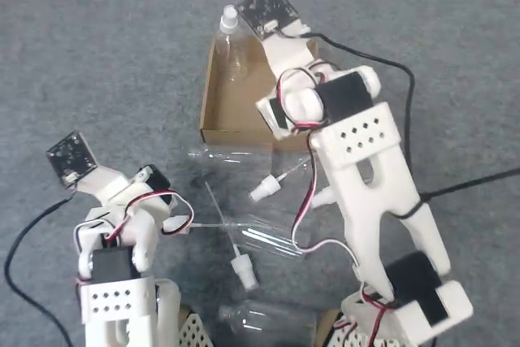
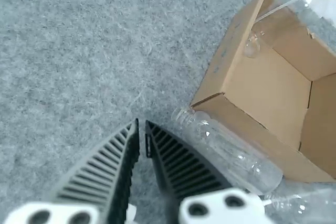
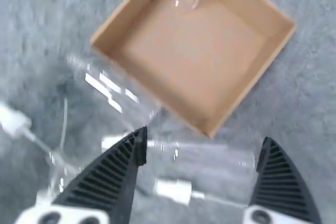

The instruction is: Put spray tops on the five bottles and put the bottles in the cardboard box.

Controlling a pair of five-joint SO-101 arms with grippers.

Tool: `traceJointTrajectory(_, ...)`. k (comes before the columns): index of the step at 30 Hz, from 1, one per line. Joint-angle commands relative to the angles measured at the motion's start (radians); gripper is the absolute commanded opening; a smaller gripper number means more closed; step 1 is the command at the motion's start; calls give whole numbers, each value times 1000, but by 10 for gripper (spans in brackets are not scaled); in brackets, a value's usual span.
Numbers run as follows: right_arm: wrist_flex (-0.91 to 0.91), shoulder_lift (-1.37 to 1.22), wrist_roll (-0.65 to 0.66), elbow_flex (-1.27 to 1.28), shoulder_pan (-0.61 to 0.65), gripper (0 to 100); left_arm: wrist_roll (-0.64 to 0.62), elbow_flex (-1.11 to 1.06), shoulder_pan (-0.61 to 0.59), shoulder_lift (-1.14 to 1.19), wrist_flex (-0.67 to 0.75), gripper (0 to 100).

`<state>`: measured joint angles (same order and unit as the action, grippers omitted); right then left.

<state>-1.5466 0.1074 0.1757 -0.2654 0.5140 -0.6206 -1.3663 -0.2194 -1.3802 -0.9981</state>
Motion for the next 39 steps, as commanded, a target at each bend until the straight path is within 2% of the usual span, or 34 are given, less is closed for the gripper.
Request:
traceJointTrajectory(1,-87,79,75,-52,2,288,12,-7,-6,-15,68,13)
traceJointTrajectory(5,-162,90,166,-52,2,288,12,-31,-6,-15,115,13)
traceJointTrajectory(9,-206,90,281,-52,-21,288,12,-35,-6,-15,118,13)
traceJointTrajectory(16,-245,85,404,-51,-73,288,12,-35,-6,-15,118,13)
traceJointTrajectory(30,-236,91,631,146,-65,289,12,-35,-6,-15,118,13)
traceJointTrajectory(39,-134,90,729,270,-64,289,12,-35,-6,-15,118,13)
